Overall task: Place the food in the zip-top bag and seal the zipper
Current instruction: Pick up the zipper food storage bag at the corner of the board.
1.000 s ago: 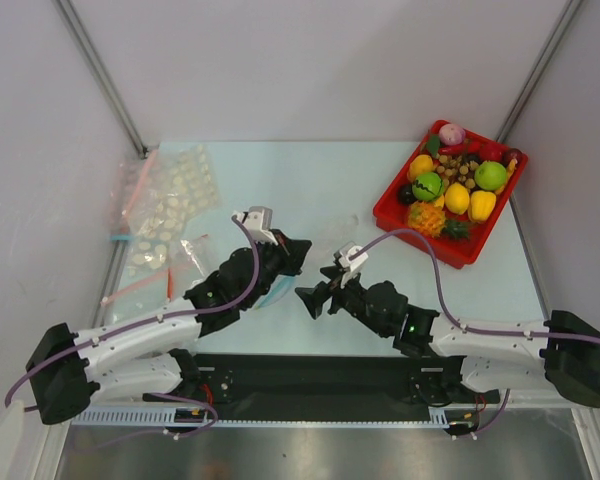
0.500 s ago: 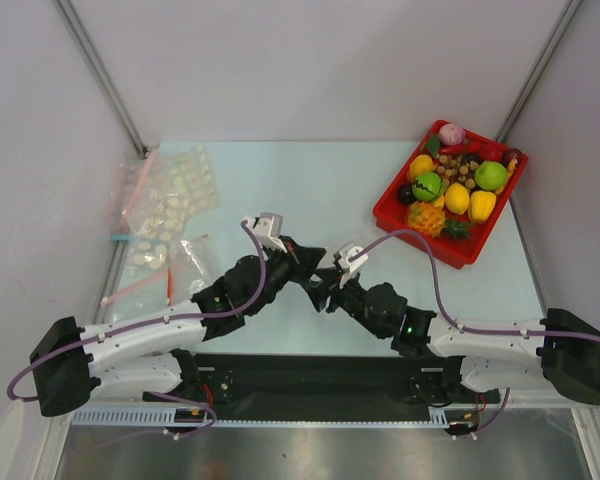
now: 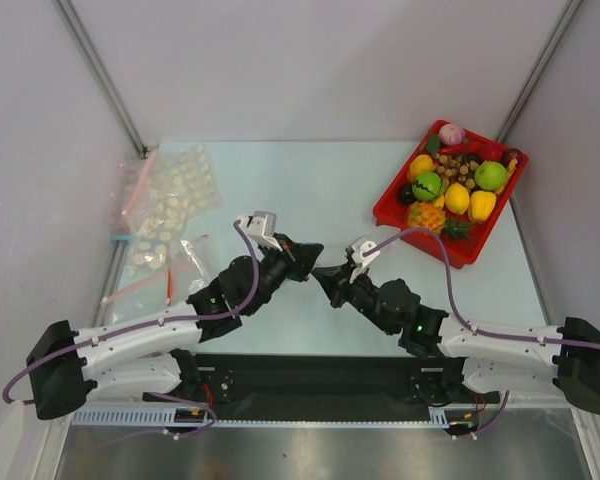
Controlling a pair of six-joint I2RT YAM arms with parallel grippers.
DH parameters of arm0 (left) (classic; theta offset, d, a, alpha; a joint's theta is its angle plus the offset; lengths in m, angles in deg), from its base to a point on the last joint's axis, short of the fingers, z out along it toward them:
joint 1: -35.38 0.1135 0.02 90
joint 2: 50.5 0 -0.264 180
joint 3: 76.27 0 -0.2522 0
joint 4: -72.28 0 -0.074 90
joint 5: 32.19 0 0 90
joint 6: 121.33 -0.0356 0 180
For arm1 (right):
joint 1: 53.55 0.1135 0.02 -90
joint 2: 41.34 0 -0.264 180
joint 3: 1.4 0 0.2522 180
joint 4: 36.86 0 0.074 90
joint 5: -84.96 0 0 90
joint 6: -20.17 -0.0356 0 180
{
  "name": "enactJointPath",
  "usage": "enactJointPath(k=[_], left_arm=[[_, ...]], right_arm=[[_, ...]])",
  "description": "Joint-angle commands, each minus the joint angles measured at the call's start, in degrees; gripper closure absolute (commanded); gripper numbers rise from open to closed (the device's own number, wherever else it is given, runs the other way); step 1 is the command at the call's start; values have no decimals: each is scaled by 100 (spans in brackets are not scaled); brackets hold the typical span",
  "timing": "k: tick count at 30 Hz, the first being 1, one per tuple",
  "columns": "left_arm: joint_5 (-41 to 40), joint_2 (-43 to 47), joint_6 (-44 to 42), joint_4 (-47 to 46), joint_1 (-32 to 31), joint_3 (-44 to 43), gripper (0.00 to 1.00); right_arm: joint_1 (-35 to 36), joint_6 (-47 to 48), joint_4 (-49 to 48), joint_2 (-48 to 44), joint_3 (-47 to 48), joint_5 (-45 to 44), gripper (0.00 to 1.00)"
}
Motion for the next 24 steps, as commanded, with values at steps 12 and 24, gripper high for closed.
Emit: enactJointPath(k=[12, 24], left_arm=[[-810, 424, -274, 383, -50, -25, 97], [-1390, 1153, -432, 699, -42, 63, 98]], right_arm=[[-129, 15, 106, -305, 114, -15, 36], [-937, -652, 466, -551, 9, -51, 30]])
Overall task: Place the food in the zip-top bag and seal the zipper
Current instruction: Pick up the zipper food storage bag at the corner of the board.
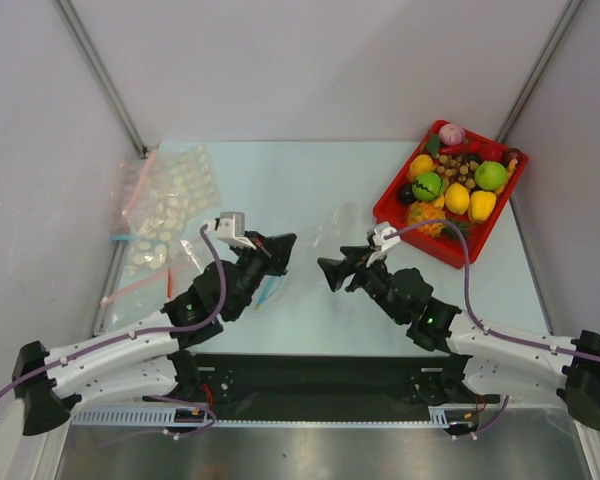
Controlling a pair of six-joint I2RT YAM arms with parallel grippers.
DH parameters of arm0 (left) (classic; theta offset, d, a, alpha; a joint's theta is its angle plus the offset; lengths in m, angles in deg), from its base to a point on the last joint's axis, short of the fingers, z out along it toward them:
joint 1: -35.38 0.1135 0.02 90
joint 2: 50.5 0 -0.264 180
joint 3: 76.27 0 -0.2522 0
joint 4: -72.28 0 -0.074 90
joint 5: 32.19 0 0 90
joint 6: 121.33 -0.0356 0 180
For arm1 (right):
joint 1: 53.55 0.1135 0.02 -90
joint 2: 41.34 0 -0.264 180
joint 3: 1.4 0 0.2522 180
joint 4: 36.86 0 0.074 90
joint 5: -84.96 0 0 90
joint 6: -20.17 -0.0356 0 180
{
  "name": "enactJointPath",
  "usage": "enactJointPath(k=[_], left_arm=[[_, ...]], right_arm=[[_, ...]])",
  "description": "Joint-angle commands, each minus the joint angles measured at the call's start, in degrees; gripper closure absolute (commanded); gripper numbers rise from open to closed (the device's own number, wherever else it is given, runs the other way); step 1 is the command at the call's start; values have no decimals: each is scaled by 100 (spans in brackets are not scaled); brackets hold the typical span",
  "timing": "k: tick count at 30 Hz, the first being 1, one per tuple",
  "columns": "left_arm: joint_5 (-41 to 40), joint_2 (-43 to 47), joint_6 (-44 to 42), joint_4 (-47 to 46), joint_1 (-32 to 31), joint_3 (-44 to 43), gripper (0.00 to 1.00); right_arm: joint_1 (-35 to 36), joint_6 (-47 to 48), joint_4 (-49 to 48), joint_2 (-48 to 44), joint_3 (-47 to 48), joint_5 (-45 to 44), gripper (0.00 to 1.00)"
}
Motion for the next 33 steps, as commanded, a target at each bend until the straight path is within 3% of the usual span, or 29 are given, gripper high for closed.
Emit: enactJointPath(k=[1, 8, 16, 22, 26, 33], left_arm=[[-295, 251, -176, 52, -42, 61, 98], [-533, 480, -220, 167, -42, 96, 99], [-348, 313, -159, 175, -33, 52, 99], [-418, 216, -97, 193, -33, 61, 99], [-497, 111, 139, 237, -33, 78, 99], [-804, 23, 676, 439, -59, 105, 100]], right_arm=[[-308, -392, 121, -132, 9, -88, 29], [-458, -473, 61, -158, 18, 552, 26], [-177, -279, -19, 290, 211, 175, 24], [130, 28, -353, 255, 176, 843, 21], [797, 415, -511, 369, 228, 379, 10], [1572, 854, -924, 843, 351, -579, 9]])
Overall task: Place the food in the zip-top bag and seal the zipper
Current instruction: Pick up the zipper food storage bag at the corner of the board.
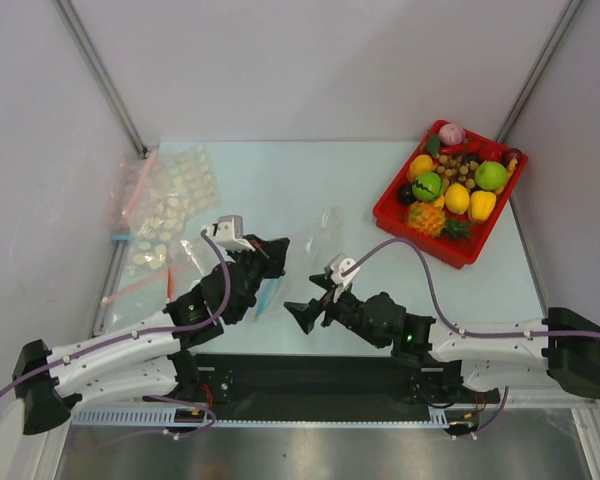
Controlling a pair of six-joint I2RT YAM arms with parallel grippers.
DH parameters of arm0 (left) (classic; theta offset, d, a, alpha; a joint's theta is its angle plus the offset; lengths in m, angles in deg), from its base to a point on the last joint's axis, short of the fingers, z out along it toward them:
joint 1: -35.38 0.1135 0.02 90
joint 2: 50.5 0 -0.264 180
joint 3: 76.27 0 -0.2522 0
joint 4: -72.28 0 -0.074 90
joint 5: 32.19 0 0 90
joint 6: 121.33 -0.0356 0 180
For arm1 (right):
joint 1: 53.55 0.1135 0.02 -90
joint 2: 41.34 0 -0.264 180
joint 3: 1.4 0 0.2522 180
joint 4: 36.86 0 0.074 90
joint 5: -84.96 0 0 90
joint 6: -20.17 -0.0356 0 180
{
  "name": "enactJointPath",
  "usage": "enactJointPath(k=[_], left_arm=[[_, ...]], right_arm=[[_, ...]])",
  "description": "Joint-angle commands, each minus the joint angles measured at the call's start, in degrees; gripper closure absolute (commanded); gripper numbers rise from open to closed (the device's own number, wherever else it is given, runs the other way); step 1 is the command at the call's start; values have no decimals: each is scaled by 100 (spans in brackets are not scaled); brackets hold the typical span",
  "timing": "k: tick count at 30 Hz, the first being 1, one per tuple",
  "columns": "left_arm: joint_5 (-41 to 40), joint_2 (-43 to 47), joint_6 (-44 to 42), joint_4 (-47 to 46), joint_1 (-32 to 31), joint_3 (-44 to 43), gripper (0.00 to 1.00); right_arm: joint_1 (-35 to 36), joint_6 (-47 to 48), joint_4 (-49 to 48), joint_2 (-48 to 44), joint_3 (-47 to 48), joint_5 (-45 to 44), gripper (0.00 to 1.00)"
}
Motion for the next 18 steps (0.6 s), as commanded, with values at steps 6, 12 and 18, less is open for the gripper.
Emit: enactJointPath(k=[6, 12, 18], left_arm=[[-619, -56, 926, -118, -312, 99, 100], [-1049, -425, 979, -93, -663, -76, 100], [-1068, -452, 918, -127, -909, -165, 99]], right_arm=[[542, 293, -983, 581, 326, -1430, 10], [744, 486, -1291, 678, 317, -1790, 11], [753, 530, -1230, 608, 308, -2097, 12]])
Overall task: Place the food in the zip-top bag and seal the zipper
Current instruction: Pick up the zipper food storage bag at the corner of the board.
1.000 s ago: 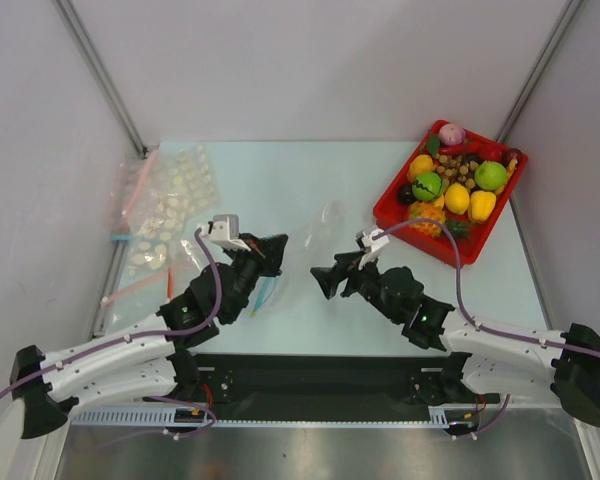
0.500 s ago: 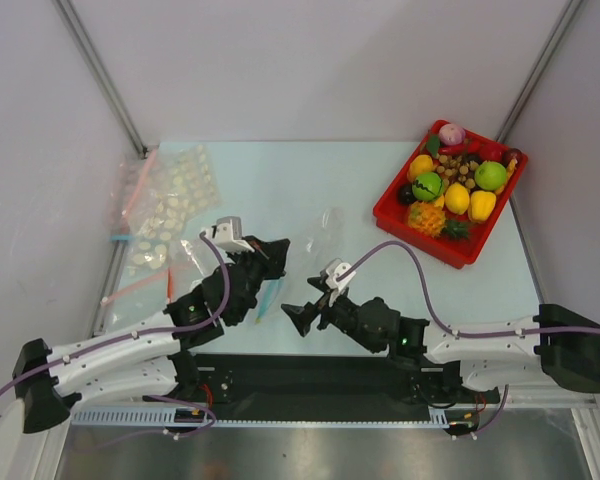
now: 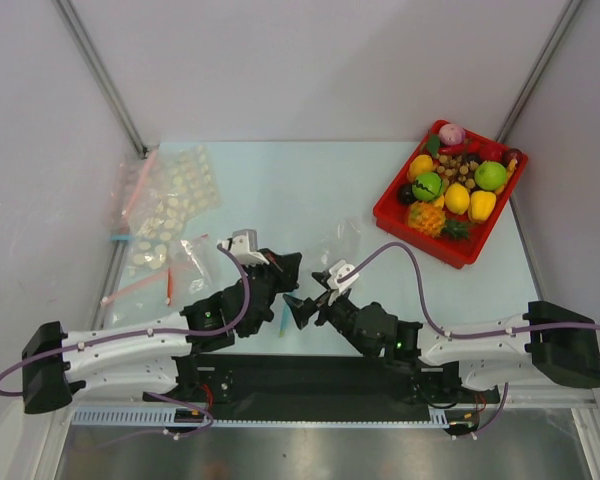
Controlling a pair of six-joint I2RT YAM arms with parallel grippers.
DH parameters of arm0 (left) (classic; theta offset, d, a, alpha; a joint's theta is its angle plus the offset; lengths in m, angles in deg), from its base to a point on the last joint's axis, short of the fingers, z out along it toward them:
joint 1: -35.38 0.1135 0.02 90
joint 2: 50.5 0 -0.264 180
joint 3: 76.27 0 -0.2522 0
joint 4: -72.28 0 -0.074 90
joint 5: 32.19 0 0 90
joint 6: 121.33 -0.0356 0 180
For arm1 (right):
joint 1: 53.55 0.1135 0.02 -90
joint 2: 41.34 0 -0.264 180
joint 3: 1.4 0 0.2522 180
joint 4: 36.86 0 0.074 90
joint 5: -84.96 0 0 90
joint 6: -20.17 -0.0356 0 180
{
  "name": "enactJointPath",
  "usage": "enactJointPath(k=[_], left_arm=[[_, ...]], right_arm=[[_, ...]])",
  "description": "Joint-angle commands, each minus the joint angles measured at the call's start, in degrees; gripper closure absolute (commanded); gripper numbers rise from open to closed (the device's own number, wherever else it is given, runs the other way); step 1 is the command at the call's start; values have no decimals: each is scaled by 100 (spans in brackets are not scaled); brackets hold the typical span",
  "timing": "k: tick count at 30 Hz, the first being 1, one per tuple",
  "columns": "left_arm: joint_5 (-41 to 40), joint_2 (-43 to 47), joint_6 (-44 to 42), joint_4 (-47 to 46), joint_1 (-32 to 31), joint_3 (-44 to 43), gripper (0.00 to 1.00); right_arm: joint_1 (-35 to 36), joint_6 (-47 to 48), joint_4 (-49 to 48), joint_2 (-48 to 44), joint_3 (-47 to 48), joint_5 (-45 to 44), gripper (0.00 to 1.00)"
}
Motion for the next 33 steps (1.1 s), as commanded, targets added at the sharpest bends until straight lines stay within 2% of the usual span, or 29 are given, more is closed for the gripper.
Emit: enactJointPath(k=[1, 6, 9, 12, 13, 15, 16, 18, 19, 21, 22, 23, 25, 28, 30, 33], left_arm=[[-78, 47, 65, -250, -116, -209, 99], [-59, 3, 12, -241, -151, -270, 98], [-77, 3, -58, -259, -160, -279, 97], [-112, 11, -163, -189, -160, -340, 94], [-129, 20, -181, -163, -160, -349, 92], [-130, 64, -277, -180, -151, -349, 86], [-130, 82, -321, -197, -151, -340, 83], [1, 152, -592, -285, -160, -340, 72], [89, 187, -803, -390, -151, -340, 55], [186, 292, -1364, -435, -160, -410, 31], [56, 310, -1481, -339, -151, -559, 4], [-93, 345, -1508, 71, -151, -673, 0], [-226, 415, -1936, 504, -151, -971, 0], [-69, 538, -2667, 646, -151, -1087, 0], [483, 609, -3114, 402, -151, -965, 0], [1100, 583, -3187, 330, -143, -920, 1]], right_arm=[[36, 104, -373, -79, 227, -470, 15], [10, 121, -277, -96, 245, -909, 22], [-8, 95, -233, -114, 254, -822, 27], [-34, 147, -206, -105, 254, -673, 53], [-60, 147, -171, -114, 262, -585, 71], [-165, 34, 39, -140, 306, -313, 87], [-201, -19, 110, -175, 315, -233, 100], [-306, -142, 259, -306, 298, -32, 100], [-420, -282, 295, -368, 245, 65, 100], [-587, -423, 374, -632, 175, 337, 100], [-762, -589, 400, -746, 61, 400, 100], [-859, -678, 444, -851, 8, 470, 100], [-1096, -889, 497, -1202, -158, 777, 100], [-1624, -1319, 637, -1642, -309, 1304, 100], [-2028, -1601, 865, -1897, -362, 1639, 100], [-2432, -1838, 1042, -2108, -449, 1946, 100]])
